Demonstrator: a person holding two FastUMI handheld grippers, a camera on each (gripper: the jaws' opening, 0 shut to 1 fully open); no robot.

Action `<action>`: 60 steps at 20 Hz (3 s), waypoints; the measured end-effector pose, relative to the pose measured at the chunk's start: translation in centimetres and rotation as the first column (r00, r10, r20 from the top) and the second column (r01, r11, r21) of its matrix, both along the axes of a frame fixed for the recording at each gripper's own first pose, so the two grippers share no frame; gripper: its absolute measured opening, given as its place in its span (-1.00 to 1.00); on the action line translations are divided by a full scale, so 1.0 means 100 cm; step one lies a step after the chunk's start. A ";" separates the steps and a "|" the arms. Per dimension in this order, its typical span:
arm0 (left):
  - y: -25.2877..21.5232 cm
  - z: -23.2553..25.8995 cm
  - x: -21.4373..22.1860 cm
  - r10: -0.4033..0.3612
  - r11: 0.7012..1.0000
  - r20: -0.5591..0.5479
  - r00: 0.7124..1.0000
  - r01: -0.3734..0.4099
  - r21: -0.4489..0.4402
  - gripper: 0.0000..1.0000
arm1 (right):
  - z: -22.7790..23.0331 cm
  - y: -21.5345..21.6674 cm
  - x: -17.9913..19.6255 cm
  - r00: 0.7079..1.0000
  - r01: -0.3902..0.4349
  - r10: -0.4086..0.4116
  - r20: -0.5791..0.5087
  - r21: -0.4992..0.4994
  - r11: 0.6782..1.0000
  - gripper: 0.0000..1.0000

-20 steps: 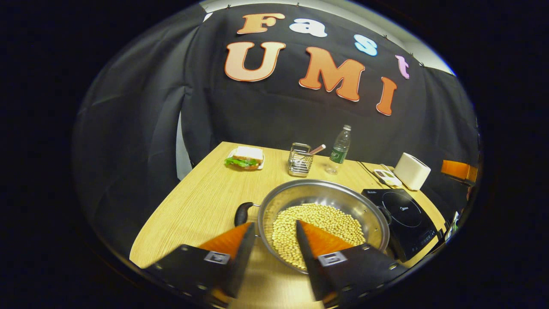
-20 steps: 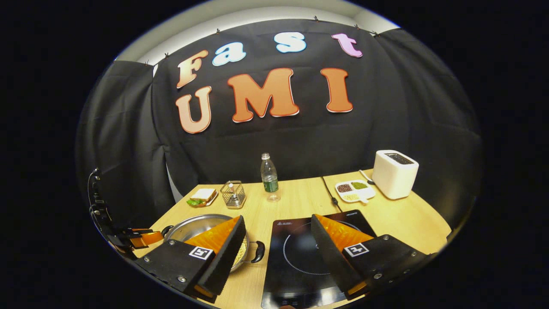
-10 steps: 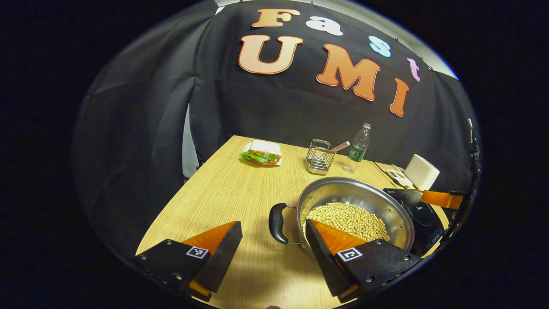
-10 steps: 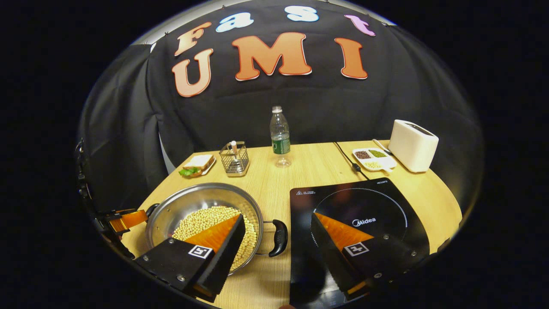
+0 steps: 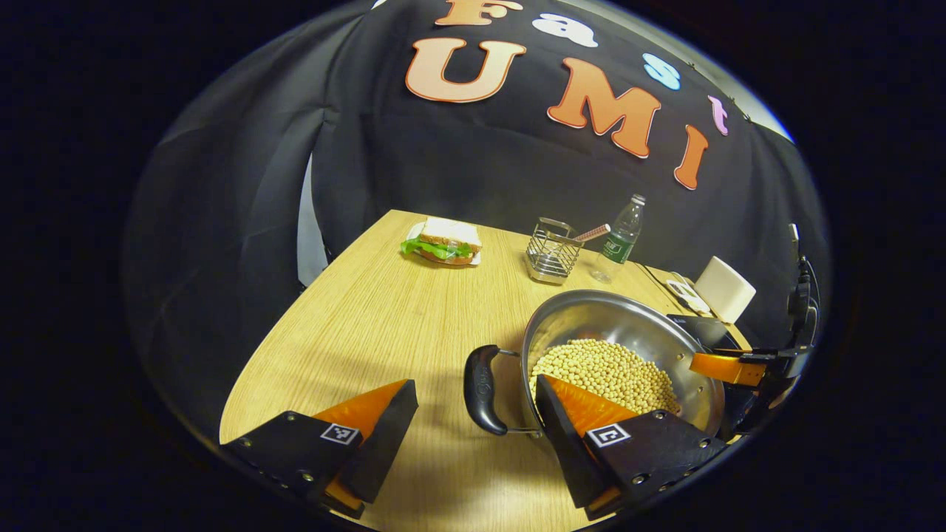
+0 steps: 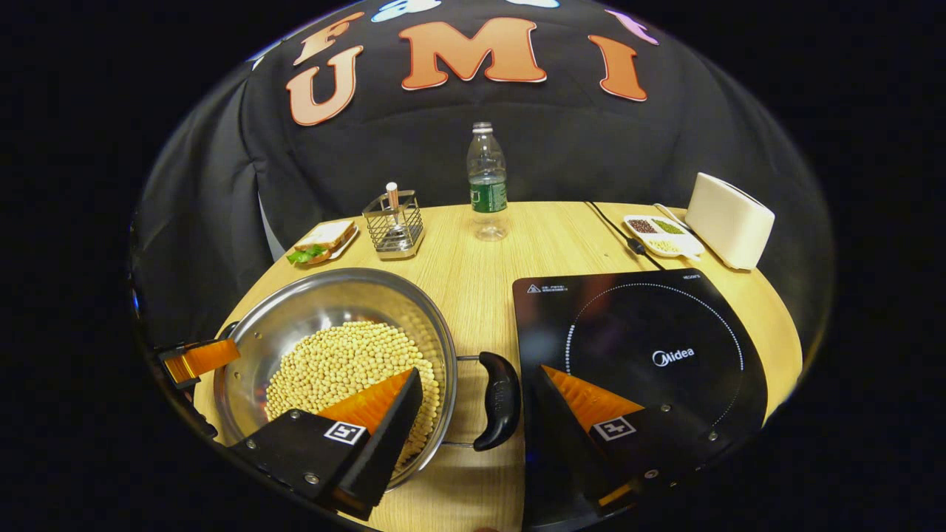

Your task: First push the handle of the pot to place it horizontally, then grasp the pot with both hands and set it on the induction cooktop.

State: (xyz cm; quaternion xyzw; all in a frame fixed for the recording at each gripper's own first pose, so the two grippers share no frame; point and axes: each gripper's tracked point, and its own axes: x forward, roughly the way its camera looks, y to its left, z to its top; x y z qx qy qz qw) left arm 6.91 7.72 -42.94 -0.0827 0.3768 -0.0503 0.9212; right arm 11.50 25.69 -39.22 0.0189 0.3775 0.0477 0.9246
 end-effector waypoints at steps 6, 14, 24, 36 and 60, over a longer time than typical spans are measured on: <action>-0.016 -0.007 0.007 -0.002 0.998 -0.020 1.000 0.001 -0.059 0.05 | 0.002 -0.004 0.003 1.000 -0.014 0.015 0.028 -0.033 0.999 0.29; -0.017 0.026 -0.010 0.025 0.997 0.010 1.000 -0.026 0.067 -0.17 | 0.027 -0.001 0.004 0.997 -0.036 0.034 0.067 0.030 0.999 -0.03; -0.087 0.079 -0.011 -0.020 0.999 0.061 0.998 0.018 0.036 -0.20 | 0.078 -0.070 -0.010 0.989 0.004 -0.009 0.146 0.033 0.999 -0.04; -0.229 0.082 -0.005 -0.158 0.987 0.037 0.987 0.157 0.035 -0.13 | 0.083 -0.208 -0.019 0.981 0.126 -0.130 0.147 0.037 0.991 -0.04; -0.325 0.111 0.039 -0.259 0.948 0.146 0.955 0.223 0.226 0.19 | 0.077 -0.318 -0.004 0.965 0.219 -0.229 0.128 0.083 0.972 0.62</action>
